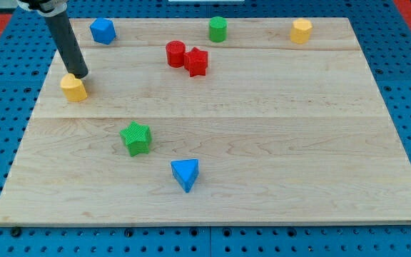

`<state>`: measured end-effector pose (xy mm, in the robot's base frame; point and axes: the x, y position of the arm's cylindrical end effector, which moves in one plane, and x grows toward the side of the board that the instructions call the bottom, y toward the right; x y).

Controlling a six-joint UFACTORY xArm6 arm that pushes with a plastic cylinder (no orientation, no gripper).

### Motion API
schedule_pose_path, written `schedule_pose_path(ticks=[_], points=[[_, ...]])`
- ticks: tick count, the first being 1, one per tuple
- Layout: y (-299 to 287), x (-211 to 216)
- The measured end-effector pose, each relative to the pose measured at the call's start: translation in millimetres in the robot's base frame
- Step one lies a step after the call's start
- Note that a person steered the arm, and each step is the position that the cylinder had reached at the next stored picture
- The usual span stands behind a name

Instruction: Slide the green star towards the center

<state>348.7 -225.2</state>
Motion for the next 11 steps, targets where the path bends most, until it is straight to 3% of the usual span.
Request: schedule_pose_path(ticks=[3,6,8,9,10,11], points=[[0,0],[46,1],[48,50],[47,106],[105,166],[172,154]])
